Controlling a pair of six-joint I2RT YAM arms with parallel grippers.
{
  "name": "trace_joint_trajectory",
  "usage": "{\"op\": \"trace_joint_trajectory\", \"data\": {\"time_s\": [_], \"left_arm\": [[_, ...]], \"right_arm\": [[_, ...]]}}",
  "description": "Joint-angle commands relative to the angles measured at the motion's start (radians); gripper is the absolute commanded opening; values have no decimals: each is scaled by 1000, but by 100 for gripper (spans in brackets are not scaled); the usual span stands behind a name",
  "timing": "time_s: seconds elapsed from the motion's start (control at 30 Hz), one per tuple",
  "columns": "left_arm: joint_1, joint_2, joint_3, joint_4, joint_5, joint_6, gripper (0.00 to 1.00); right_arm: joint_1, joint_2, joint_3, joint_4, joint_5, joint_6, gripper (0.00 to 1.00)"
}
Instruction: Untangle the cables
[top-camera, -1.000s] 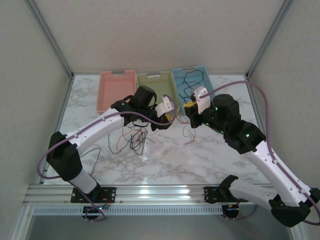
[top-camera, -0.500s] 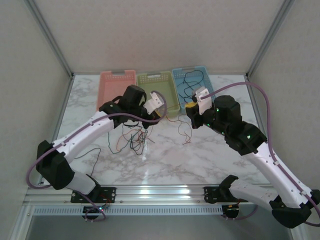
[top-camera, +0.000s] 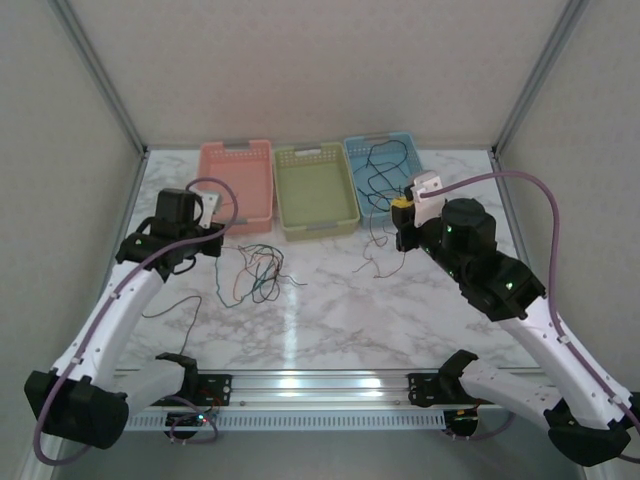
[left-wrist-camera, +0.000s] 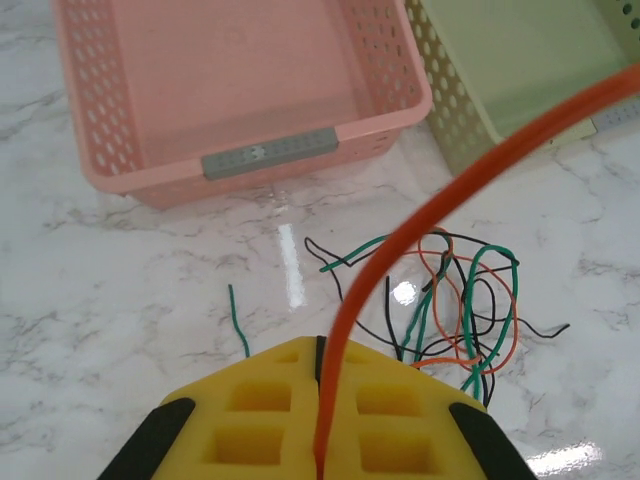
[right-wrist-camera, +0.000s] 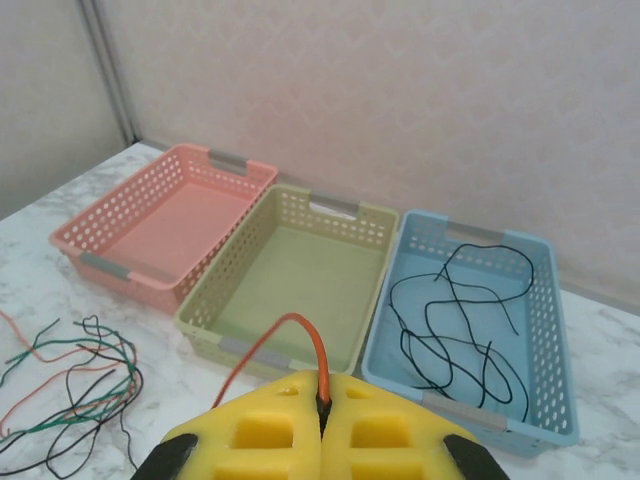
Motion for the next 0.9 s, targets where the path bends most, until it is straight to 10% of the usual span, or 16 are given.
{"op": "trace_joint_trajectory", "data": {"time_s": [0.0, 0.87], "left_arm": [[9, -24, -14, -42, 19, -29, 0], [10, -199, -170, -40, 86, -59, 0]], "right_arm": [[-4, 1, -4, 29, 25, 15, 0], [-4, 743, 887, 194, -17, 27, 0]]}}
